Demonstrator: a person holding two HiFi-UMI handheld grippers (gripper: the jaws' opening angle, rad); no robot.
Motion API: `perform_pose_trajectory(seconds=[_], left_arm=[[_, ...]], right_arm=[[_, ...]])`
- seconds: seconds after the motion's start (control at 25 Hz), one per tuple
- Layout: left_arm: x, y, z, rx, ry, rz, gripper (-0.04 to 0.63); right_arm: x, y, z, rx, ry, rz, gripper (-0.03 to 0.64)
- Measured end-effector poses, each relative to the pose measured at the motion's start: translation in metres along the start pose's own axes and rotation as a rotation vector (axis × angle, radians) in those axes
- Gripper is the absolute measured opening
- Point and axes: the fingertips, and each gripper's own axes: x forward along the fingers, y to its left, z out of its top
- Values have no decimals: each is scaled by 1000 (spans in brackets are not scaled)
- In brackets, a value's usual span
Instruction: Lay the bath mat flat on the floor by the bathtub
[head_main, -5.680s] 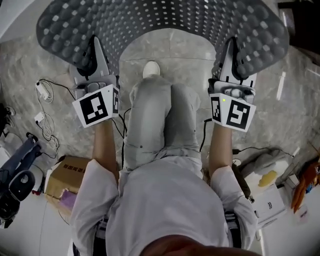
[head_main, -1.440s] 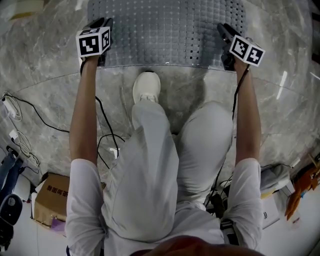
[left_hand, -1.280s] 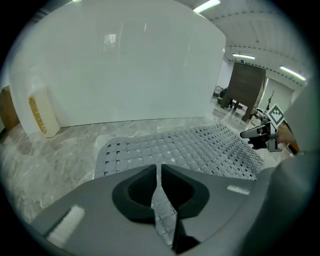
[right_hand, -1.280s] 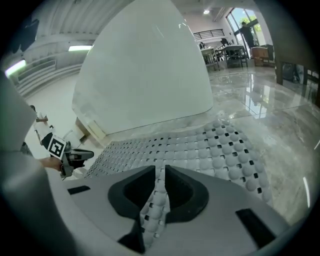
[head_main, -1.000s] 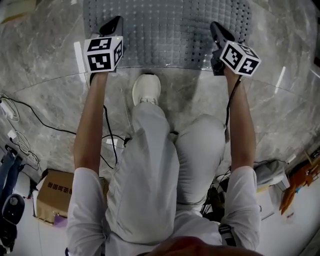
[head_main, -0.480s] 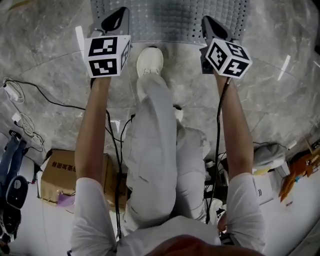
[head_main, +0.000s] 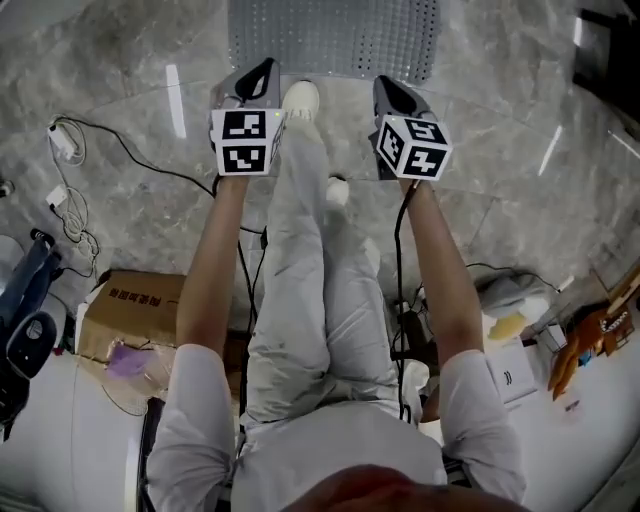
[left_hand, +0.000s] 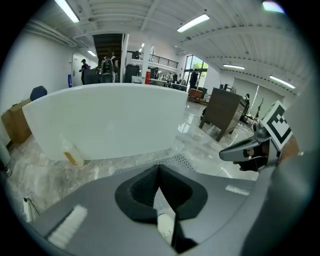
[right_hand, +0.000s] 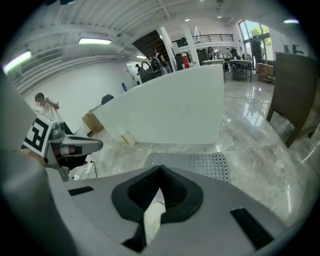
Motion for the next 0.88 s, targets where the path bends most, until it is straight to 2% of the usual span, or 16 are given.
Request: perform_pose_trajectory(seconds=[0.16,0.28,0.44,0.56,0.76,0.88], left_arm=[[-82,-37,65,4,-38,-18,-5],[-156,-62,122,42,-92,-30,-5],[-254,-80,209,114,-230,-20,-5],[-329,-91,261,162,-341,-6,-5],[-444,-104,320,253,-512,19,-5],[-503,-109,343,251,-616,40,-5]], right_arm=[[-91,39,61,3,-67,8,3],[-169,73,110,-32,-142,6,3],[-266,117,182,-78,-280,16,3],[-334,145,218,-134,-373,16,3],[-437,189,265,-241,-541,0,3],[-499,212,290,-303,-665,14,3]])
